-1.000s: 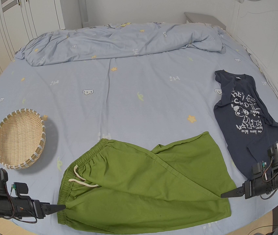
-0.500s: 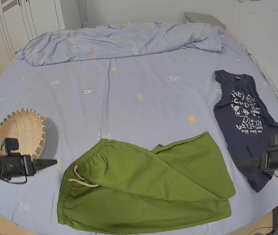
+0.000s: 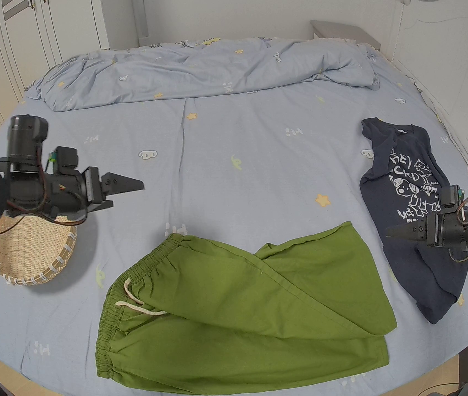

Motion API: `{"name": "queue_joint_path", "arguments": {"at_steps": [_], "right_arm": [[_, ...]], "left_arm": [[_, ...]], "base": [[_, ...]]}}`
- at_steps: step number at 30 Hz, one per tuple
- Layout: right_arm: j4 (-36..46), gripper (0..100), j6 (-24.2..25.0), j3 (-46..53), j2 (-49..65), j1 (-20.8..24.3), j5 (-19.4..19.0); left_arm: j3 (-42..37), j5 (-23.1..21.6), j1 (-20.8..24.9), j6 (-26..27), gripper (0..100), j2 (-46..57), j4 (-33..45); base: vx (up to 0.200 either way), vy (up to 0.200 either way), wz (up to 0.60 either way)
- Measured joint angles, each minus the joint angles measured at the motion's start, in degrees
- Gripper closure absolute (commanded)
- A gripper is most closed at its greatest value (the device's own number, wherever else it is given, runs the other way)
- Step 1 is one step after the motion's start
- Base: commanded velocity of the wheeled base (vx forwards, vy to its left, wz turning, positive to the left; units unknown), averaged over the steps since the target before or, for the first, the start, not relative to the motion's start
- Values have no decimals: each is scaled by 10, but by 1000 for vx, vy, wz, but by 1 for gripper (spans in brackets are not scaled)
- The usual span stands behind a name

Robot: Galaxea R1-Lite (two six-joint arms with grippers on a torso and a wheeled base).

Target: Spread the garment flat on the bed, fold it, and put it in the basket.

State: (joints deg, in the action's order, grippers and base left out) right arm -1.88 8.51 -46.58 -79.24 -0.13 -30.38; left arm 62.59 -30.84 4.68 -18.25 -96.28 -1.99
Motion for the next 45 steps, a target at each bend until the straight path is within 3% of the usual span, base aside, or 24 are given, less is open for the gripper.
{"name": "queue_joint_path", "arguments": {"at_steps": [15,24,25,45], "right_arm": [[-1,0,5,-6,-29,35,2],[-2,0,5,-4,-30,36,3],[-2,0,5,-4,-30,36,3],[-2,0,5,-5,-31,31,3]], "left_arm": [[23,9,51,-3,0,-161,3],[25,56,79,-3,0,-207,-24],[26,57,80,-3,100,-209,-24],[17,57,68,-13,100,-180,-23]], "base": [[0,0,0],[0,0,0],[0,0,0],[0,0,0]]}}
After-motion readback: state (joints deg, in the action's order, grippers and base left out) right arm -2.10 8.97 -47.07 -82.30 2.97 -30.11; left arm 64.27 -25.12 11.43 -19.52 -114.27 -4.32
